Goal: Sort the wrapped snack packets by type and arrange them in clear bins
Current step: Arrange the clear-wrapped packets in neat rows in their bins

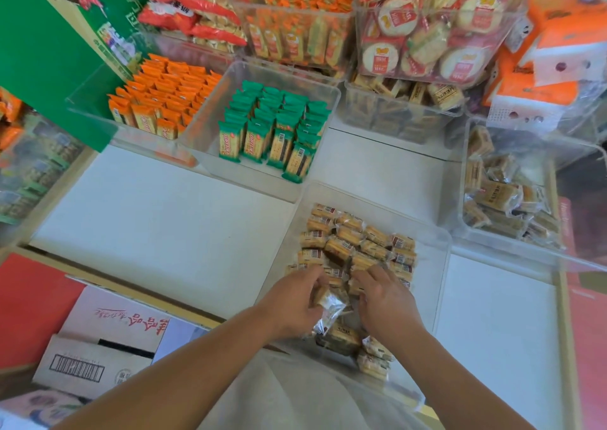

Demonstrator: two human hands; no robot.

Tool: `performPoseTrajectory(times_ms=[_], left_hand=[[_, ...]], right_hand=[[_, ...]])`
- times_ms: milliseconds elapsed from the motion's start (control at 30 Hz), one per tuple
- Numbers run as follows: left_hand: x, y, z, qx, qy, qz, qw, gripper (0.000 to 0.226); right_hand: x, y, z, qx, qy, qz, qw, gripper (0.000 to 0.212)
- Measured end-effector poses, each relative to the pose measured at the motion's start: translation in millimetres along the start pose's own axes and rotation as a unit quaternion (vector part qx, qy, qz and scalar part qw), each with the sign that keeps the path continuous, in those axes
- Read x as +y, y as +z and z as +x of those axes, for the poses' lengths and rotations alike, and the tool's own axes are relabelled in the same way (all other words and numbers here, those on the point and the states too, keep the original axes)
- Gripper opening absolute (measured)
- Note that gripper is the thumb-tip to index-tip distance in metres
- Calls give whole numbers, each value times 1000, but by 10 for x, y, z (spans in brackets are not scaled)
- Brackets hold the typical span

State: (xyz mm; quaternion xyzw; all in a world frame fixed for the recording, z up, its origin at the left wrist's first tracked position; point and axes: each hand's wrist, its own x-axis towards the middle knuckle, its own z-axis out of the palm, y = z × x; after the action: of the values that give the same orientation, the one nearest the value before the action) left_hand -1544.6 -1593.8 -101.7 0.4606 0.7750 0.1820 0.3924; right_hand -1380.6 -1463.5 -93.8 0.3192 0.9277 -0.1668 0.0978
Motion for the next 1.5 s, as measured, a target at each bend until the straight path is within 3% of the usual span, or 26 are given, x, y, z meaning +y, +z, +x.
performPoseTrajectory(times_ms=[133, 300, 367, 433, 533, 667, 833, 933, 1033, 1133, 1267, 1333, 1400, 1500], left_hand=[[-12, -143, 15, 46, -35, -127, 990, 59], [2, -160, 25, 133, 86, 43, 986, 54], [-13, -243, 52, 144, 116, 93, 978, 49], [-23, -343, 74, 143, 160, 167, 962, 43], [-104, -484, 58, 157, 195, 293, 923, 35], [-271, -658, 38, 147, 203, 292, 923, 34], [-225, -633, 9, 153, 218, 282, 922, 36], [-235, -529, 37, 132, 223, 287, 922, 34], [-225, -433, 110, 108, 190, 348, 911, 31], [-186, -371, 174, 113, 171, 388, 899, 27], [-235, -478, 108, 139, 192, 310, 921, 29], [-296, -558, -98, 185, 188, 260, 929, 33], [-356, -563, -363, 225, 167, 206, 937, 25], [-444, -500, -687, 216, 118, 108, 963, 18]], right_hand=[[28, 102, 39, 56, 1, -23, 998, 51], [-14, 89, 37, 134, -35, -33, 990, 46], [-87, 103, 71, 156, -82, -25, 984, 33], [-133, 146, 173, 155, -95, -27, 983, 21], [-133, 153, 413, 118, -44, -31, 992, 29], [-61, 45, 660, 82, 29, 13, 996, 29], [-29, 70, 639, 95, 20, 57, 994, 29], [-41, 96, 590, 122, 2, 111, 986, 11], [-115, 117, 513, 95, -51, 201, 974, 35], [-255, 163, 454, 72, -108, 170, 977, 49], [-419, 192, 554, 57, -120, 106, 985, 42], [-487, 161, 592, 8, -118, 88, 989, 39], [-541, 105, 609, -60, -81, 108, 989, 37], [-594, 36, 587, -76, -9, 172, 982, 36]])
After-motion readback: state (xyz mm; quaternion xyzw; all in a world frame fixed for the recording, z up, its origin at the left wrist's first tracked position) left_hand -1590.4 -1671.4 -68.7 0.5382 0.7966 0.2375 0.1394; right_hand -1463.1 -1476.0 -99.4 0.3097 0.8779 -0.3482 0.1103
